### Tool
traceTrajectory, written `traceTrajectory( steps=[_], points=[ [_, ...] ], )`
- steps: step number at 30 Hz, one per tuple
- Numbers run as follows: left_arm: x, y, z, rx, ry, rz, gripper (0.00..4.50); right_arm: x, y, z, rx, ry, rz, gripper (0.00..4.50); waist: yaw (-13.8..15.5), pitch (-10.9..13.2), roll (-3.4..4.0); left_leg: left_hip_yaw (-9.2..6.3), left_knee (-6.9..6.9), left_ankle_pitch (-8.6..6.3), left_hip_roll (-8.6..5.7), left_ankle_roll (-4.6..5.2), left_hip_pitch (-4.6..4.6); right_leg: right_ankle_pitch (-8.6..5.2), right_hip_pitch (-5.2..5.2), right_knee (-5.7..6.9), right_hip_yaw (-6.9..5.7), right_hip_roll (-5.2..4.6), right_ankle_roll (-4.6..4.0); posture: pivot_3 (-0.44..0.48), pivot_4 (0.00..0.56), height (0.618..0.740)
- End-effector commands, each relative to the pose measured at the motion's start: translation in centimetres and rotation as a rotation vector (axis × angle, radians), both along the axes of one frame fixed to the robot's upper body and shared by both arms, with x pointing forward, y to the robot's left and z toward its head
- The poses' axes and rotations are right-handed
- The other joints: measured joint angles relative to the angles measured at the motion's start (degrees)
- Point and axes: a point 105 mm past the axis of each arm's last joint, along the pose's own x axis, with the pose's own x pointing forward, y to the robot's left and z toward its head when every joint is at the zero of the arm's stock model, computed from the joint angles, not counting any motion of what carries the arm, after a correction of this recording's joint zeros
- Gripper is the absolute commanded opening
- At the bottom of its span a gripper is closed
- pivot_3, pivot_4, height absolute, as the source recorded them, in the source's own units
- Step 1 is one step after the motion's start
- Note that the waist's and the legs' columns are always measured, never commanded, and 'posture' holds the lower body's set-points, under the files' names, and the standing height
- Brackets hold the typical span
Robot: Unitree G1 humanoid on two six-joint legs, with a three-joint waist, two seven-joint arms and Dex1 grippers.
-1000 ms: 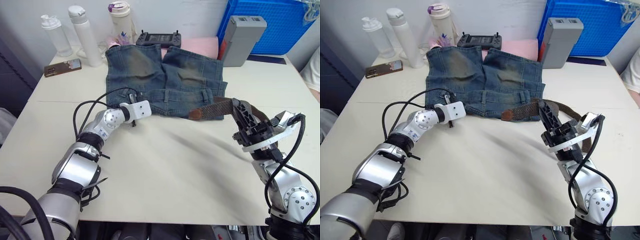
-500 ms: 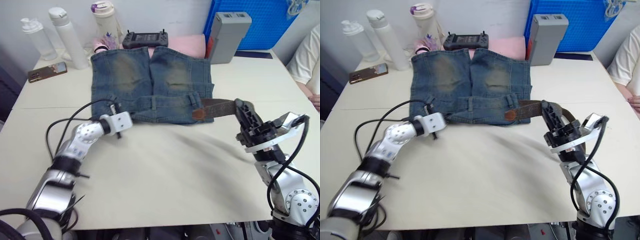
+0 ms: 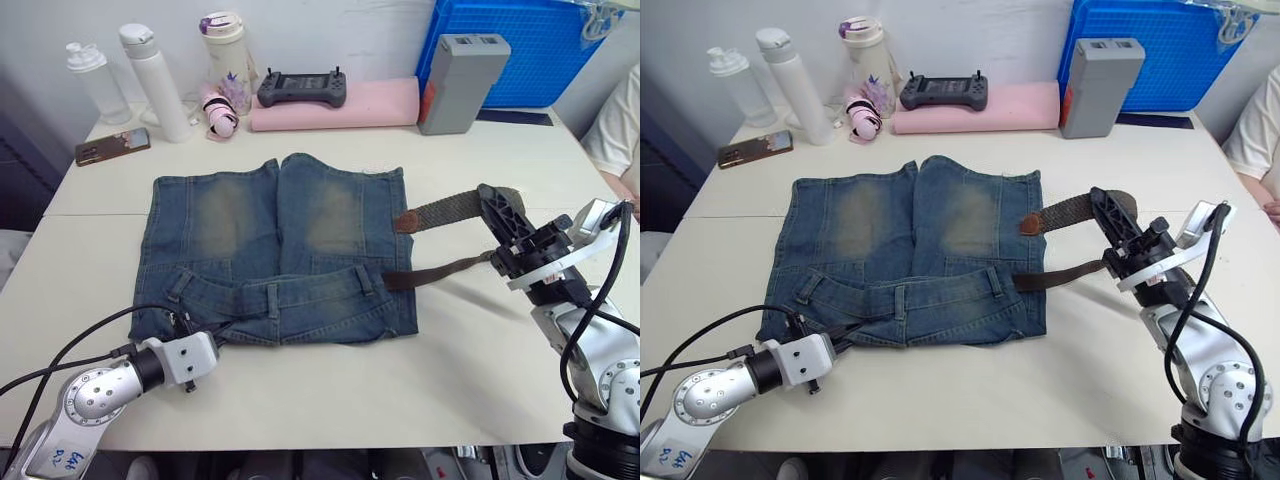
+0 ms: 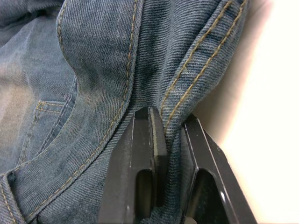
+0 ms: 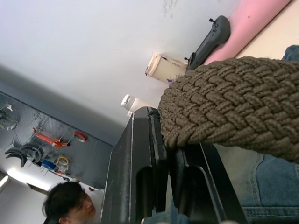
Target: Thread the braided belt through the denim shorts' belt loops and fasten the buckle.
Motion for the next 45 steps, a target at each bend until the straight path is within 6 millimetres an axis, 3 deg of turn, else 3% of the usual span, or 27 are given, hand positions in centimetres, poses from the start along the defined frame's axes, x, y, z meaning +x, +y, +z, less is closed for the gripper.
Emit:
traceTrajectory(
  steps=[1,3,5,6,8,13,17,23,27,31,36,39,45],
  points=[
    [-0.1,-0.7,0.0,-0.063,0.036,-0.022,1.37,-0.5,0.8,0.7,-0.015,-0.011,0.042,0.0,0.1,0.0,0.01,0.0,0.0,0.0,0.0,0.0,-0.01,0.0,-0.01,0.0,-0.01,0.0,0.0,0.0,0.15,0.714],
    [0.0,-1.0,0.3,-0.094,0.045,-0.032,2.24,-0.5,0.9,0.5,-0.021,0.004,0.046,0.0,0.3,0.0,0.01,-0.03,0.0,0.0,0.0,0.0,-0.02,0.0,0.0,0.02,-0.05,0.0,0.0,0.0,0.15,0.714],
    [-0.7,-2.3,1.9,-0.247,0.126,-0.101,3.12,-0.4,1.0,0.3,-0.035,0.019,0.053,0.0,0.3,0.0,0.01,-0.02,0.0,0.0,-0.03,0.01,-0.03,0.01,0.0,0.01,-0.04,-0.01,-0.01,0.0,0.15,0.714],
    [-1.1,-3.1,3.8,-0.383,0.162,-0.155,3.44,-0.4,1.1,0.2,-0.045,0.03,0.063,0.0,0.3,0.0,0.01,-0.02,0.02,-0.01,-0.02,0.02,-0.07,0.01,-0.01,0.0,-0.04,-0.01,-0.01,0.0,0.15,0.714],
    [-1.3,-3.5,6.4,-0.552,0.269,-0.219,3.44,-0.3,1.4,-0.2,-0.065,0.064,0.087,0.0,0.3,0.0,-0.02,-0.06,0.05,-0.02,0.0,0.03,-0.1,0.01,-0.02,0.0,-0.05,-0.01,-0.02,0.0,0.15,0.714],
    [-2.2,-5.3,9.9,-0.742,0.492,-0.381,3.44,0.1,2.0,-1.8,-0.11,0.149,0.123,0.0,-0.2,0.0,0.0,-0.19,0.11,0.01,0.02,-0.02,-0.09,-0.01,0.08,-0.03,-0.06,0.05,-0.05,0.0,0.15,0.714],
    [-1.0,-7.4,10.1,-0.779,0.502,-0.416,3.44,1.1,2.2,-4.0,-0.163,0.25,0.119,0.0,-0.1,0.0,0.0,-0.18,0.11,0.0,-0.02,0.0,-0.09,0.0,0.09,-0.03,-0.07,0.05,-0.06,0.0,0.15,0.714],
    [0.9,-9.6,8.6,-0.732,0.454,-0.434,3.44,2.0,1.9,-6.2,-0.222,0.327,0.094,0.0,0.1,0.0,-0.01,-0.06,0.08,0.0,-0.21,0.0,-0.14,0.0,0.06,-0.12,-0.09,0.13,-0.06,0.0,0.15,0.714],
    [1.9,-9.7,8.1,-0.699,0.429,-0.435,3.44,2.3,1.9,-6.9,-0.264,0.339,0.077,0.0,0.0,0.0,-0.02,-0.01,0.09,0.01,-0.2,-0.01,-0.14,0.0,0.06,-0.18,-0.08,0.15,-0.06,0.0,0.15,0.714],
    [3.2,-9.5,7.9,-0.612,0.394,-0.458,3.44,2.6,3.3,-8.0,-0.342,0.348,0.087,0.0,0.0,0.0,-0.02,0.01,0.09,0.01,-0.19,-0.01,-0.15,0.0,0.05,-0.2,-0.09,0.16,-0.06,0.0,0.15,0.714],
    [5.1,-10.8,7.6,-0.439,0.293,-0.545,3.44,2.8,5.1,-9.6,-0.355,0.376,0.096,0.0,0.4,0.0,-0.02,0.01,0.09,0.01,-0.2,-0.01,-0.16,0.0,0.04,-0.19,-0.13,0.17,-0.06,0.0,0.15,0.714],
    [6.2,-12.0,6.6,-0.201,0.117,-0.599,3.44,2.5,6.0,-10.1,-0.357,0.395,0.112,0.0,0.5,0.0,-0.02,0.02,0.08,0.0,-0.24,0.0,-0.18,0.0,0.02,-0.21,-0.12,0.15,-0.06,0.0,0.15,0.714],
    [6.6,-13.8,5.8,0.042,-0.099,-0.738,3.44,2.3,5.8,-11.1,-0.356,0.439,0.087,0.0,0.6,0.0,-0.03,0.06,0.02,0.0,-0.2,0.0,-0.2,0.0,0.0,-0.22,-0.22,0.17,-0.06,0.0,0.15,0.714]
  ],
)
